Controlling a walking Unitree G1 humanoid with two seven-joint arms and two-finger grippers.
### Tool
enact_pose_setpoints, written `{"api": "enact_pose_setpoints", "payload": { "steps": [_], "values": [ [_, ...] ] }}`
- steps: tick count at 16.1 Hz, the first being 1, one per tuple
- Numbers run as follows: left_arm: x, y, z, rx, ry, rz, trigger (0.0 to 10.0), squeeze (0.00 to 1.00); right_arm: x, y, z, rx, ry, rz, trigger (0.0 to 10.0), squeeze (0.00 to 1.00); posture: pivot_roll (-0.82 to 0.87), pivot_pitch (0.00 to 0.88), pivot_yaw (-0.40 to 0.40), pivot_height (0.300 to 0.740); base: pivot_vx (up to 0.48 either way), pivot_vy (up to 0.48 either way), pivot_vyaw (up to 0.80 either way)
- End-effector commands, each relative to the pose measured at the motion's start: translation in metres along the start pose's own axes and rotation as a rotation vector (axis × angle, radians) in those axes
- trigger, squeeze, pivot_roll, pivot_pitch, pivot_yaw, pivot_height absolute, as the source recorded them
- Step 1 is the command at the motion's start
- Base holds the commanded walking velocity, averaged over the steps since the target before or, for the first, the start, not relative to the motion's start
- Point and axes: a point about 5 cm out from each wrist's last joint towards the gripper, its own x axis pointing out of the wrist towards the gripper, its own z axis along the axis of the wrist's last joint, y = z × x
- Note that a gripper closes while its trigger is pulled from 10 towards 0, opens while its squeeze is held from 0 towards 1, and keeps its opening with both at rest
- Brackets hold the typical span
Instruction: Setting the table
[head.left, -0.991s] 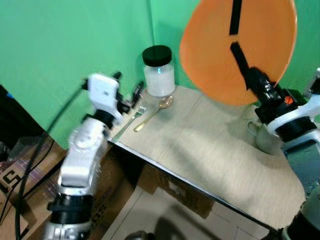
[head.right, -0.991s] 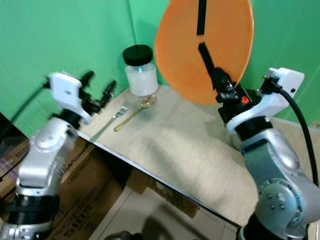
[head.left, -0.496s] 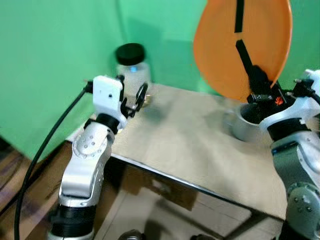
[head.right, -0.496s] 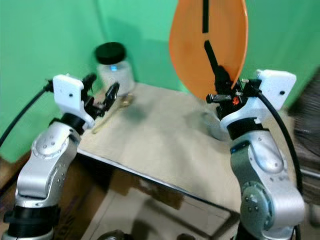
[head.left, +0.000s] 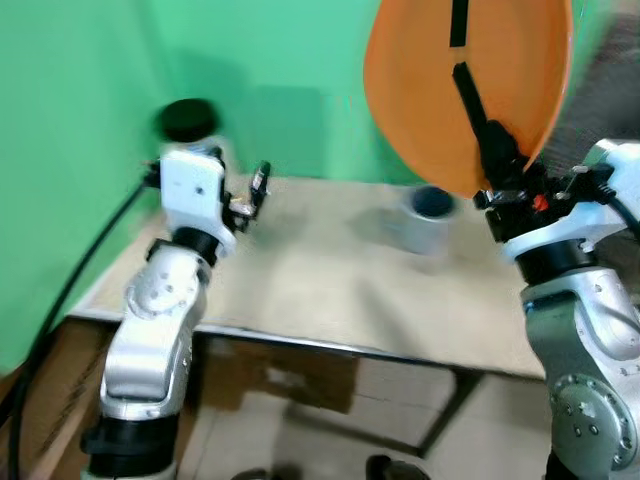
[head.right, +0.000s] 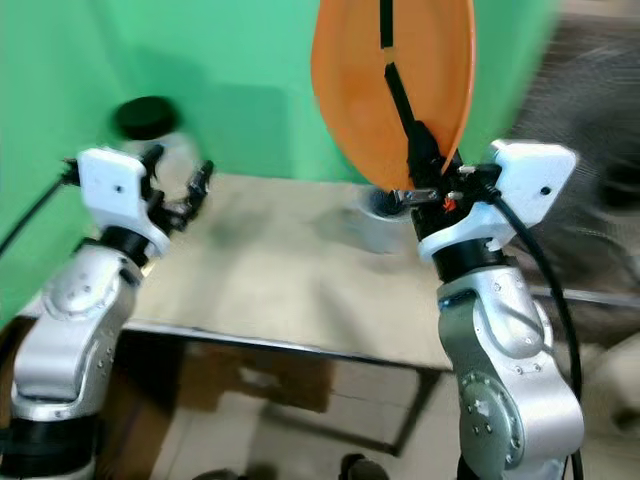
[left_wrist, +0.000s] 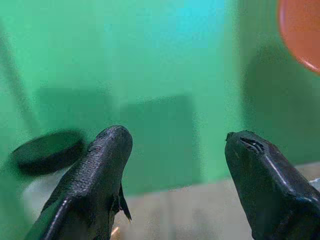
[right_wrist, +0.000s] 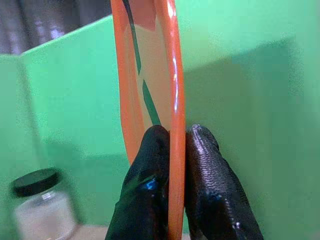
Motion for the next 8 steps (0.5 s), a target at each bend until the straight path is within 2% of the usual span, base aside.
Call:
{"api": "enact_pose_setpoints", "payload": {
  "steps": [1,2,8],
  "values": [
    [-0.0008,0.0003,-0.0008,0.012,0.01,-0.003,10.0,0.0,0.0008,0.0035,0.0109,-0.002,-0.07,0.023,10.0,0.0,0.04,0.0,0.064,0.74,0.0,0.0,0.0],
    [-0.0015,0.0005,-0.0017,0.01,0.017,0.003,10.0,0.0,0.0006,0.0041,0.0102,-0.007,-0.067,0.024,10.0,0.0,0.04,0.0,0.061,0.74,0.0,0.0,0.0],
    [-0.0011,-0.0041,-0.0035,-0.01,0.019,0.006,10.0,0.0,-0.0017,0.0049,0.0057,-0.029,-0.048,0.039,10.0,0.0,0.03,0.0,0.06,0.74,0.0,0.0,-0.8]
  ]
}}
